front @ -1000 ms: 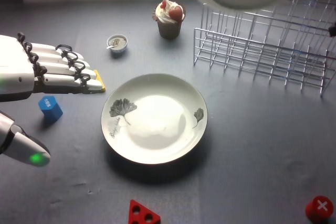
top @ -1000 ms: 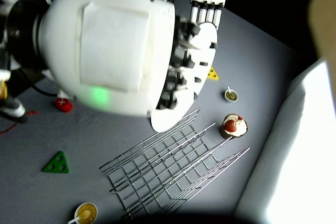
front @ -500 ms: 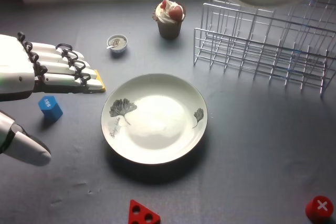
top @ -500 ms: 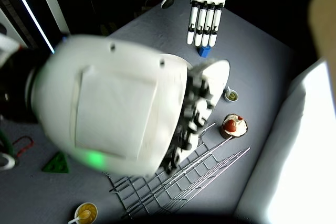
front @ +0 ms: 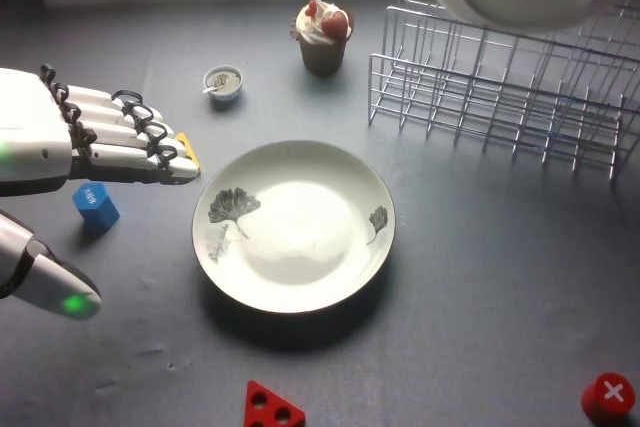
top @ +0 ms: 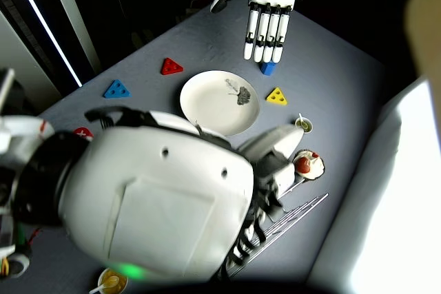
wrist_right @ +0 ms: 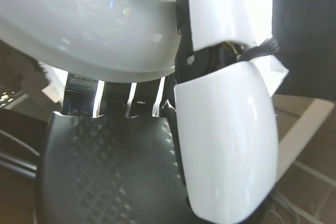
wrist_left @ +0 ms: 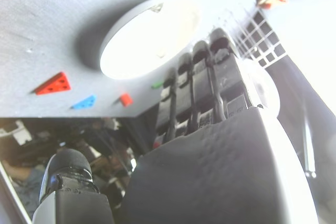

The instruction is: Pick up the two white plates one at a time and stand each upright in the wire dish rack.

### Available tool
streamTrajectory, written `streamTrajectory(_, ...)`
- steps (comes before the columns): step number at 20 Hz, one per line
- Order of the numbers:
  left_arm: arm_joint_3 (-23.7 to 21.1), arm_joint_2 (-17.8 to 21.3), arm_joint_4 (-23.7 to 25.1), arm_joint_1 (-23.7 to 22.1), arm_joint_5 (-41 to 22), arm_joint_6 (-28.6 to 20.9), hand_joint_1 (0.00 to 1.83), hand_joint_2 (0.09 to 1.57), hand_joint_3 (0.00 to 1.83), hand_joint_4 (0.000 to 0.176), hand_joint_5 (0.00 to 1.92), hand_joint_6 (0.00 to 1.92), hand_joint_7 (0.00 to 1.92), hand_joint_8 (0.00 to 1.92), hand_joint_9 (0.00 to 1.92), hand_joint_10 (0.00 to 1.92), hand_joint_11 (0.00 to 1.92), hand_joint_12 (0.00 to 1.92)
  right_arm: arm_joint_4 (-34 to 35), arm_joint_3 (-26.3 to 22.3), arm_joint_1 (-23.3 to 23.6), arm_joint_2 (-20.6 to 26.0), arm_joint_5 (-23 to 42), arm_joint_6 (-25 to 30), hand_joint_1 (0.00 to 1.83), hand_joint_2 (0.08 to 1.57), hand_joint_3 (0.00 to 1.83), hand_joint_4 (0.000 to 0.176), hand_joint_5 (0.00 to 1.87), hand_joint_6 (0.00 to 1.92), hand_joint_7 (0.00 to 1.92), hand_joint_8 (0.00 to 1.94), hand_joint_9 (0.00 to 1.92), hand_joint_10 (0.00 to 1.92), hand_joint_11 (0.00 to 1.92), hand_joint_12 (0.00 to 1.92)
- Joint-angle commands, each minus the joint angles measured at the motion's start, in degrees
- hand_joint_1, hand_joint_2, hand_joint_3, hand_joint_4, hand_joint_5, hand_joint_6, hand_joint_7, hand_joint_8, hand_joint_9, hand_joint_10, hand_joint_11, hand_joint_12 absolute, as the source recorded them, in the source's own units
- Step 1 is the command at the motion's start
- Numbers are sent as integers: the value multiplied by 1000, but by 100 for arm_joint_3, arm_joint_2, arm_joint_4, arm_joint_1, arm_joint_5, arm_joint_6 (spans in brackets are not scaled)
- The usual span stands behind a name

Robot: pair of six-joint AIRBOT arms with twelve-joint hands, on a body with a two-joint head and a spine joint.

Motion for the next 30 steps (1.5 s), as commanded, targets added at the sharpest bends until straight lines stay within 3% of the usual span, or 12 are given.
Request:
streamTrajectory(1, 9, 8, -317, -71, -304, -10, 81, 941, 1, 0, 137, 6, 146, 3, 137, 0, 151, 14, 36, 51, 66, 2, 549, 121, 1495, 1058, 0, 0, 933, 995, 1123, 535, 1076, 768, 982, 1356)
streamTrajectory(6, 11, 0, -282, -80, -298, -10, 34, 938, 0, 0, 103, 0, 117, 0, 118, 3, 139, 8, 58, 267, 24, -155, 463, 138, 1496, 1057, 0, 0, 962, 949, 1157, 446, 1121, 729, 907, 1444)
streamTrajectory(8, 21, -8, -278, -96, -301, -10, 41, 940, 1, 0, 97, 1, 110, 1, 117, 3, 137, 7, 108, 333, 9, -188, 428, 151, 1494, 1069, 0, 0, 925, 1013, 1080, 556, 1120, 743, 911, 1444)
streamTrajectory(12, 31, -20, -261, -117, -306, -10, 38, 943, 1, 0, 82, 3, 100, 4, 114, 2, 118, 0, 124, 540, -85, -313, 162, 384, 1496, 1063, 0, 0, 919, 979, 1116, 555, 1144, 691, 902, 1460)
streamTrajectory(14, 31, -31, -252, -127, -306, -10, 23, 945, 2, 0, 106, 10, 126, 11, 128, 6, 124, 3, 124, 664, -140, -395, 83, 423, 1492, 1077, 1, 0, 911, 1044, 1052, 626, 1078, 790, 898, 1462)
streamTrajectory(20, 29, -70, -247, -128, -290, -10, 6, 953, 3, 0, 99, 1, 114, 1, 113, 0, 121, 1, 124, 901, -213, -528, 126, 430, 1498, 1047, 1, 0, 966, 917, 1159, 448, 1164, 668, 939, 1411)
streamTrajectory(26, 30, -102, -232, -127, -287, -10, 16, 953, 1, 0, 89, 2, 107, 3, 111, 5, 129, 8, 128, 1084, -343, -657, 127, 460, 1494, 1069, 1, 0, 897, 1048, 1062, 627, 1069, 794, 979, 1363)
streamTrajectory(30, 39, -110, -228, -127, -291, -10, 10, 952, 1, 0, 92, 2, 111, 3, 108, 2, 112, 1, 133, 1187, -444, -740, 126, 460, 1497, 1045, 0, 0, 953, 959, 1158, 449, 1130, 697, 1013, 1312)
